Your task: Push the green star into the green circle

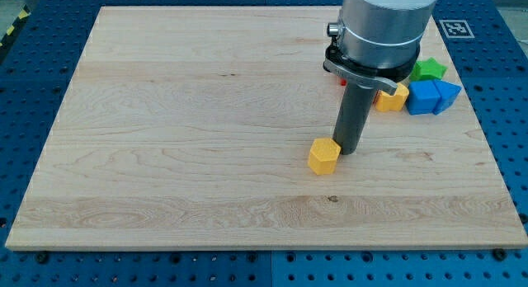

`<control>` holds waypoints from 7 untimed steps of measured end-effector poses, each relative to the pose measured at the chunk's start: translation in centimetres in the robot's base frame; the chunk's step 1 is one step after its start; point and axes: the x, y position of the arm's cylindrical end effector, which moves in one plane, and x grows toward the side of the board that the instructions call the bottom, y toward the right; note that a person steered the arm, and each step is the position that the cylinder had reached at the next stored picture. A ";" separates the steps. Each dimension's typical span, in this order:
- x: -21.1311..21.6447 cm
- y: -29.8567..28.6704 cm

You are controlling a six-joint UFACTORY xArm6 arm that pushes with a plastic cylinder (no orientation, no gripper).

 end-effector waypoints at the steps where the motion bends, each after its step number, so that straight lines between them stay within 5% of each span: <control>1: 0.0 4.8; 3: -0.5 16.3; 7: -14.3 18.2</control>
